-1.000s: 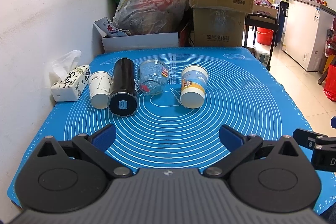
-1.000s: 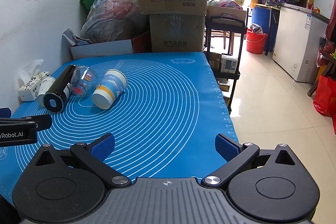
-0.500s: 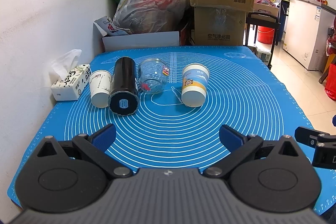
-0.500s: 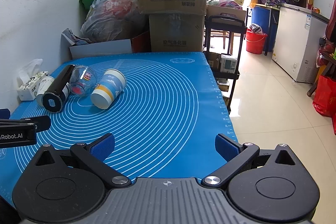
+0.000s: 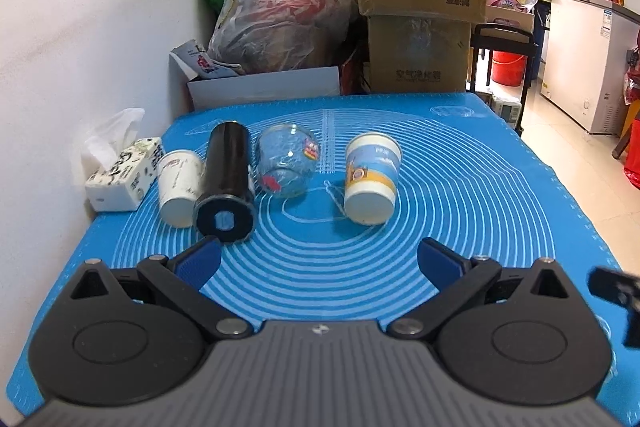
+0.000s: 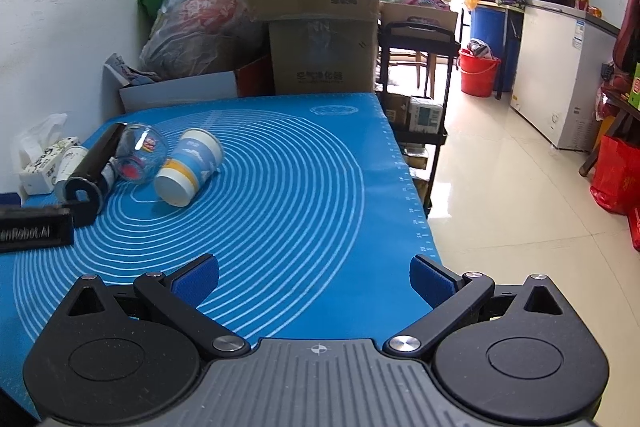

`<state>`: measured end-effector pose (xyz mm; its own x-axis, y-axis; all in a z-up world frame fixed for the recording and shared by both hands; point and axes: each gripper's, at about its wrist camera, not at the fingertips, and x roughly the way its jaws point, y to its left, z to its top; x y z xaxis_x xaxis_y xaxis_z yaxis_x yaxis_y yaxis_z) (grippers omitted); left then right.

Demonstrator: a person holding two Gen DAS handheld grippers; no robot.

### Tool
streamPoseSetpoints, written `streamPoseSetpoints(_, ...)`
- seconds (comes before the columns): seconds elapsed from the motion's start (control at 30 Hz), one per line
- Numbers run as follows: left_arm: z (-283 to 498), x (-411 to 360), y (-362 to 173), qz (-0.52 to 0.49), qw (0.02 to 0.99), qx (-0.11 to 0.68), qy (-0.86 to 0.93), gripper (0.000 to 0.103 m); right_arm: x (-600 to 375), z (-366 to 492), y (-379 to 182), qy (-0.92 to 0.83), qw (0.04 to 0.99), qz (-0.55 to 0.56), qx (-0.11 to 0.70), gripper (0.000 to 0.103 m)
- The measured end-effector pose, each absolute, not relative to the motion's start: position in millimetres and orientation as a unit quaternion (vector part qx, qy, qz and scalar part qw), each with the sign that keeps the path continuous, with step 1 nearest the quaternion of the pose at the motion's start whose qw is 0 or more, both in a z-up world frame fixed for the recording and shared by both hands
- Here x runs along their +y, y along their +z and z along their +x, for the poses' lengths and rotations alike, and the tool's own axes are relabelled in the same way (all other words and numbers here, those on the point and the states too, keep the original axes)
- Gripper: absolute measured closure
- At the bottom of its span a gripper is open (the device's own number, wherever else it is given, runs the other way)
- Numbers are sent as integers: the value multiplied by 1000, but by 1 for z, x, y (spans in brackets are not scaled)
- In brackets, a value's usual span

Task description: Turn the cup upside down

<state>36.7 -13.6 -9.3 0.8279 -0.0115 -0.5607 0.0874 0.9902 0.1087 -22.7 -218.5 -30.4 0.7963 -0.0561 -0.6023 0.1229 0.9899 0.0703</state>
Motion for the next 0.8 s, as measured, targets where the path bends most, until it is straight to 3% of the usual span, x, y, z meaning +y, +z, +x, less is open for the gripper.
streamPoseSetpoints(0.57, 158, -54, -47, 63, 945, 312, -73, 1, -252, 12, -54, -83, 941, 67, 321, 0)
streamPoseSetpoints(0.63, 169, -60, -56, 68, 941, 323, -71, 4, -255, 15, -57, -86, 941, 69, 321, 0)
streamPoseSetpoints(0.67, 173, -62, -59, 73, 941, 325, -69, 15, -257, 17, -58, -87, 940, 71, 321, 0)
streamPoseSetpoints(0.7, 178, -65, -64, 79, 938, 331, -67, 19, -258, 19, -59, -88, 940, 72, 321, 0)
streamPoseSetpoints(0.8, 188, -68, -76, 76, 933, 346, -60, 19, -261, 24, -61, -90, 939, 72, 323, 0)
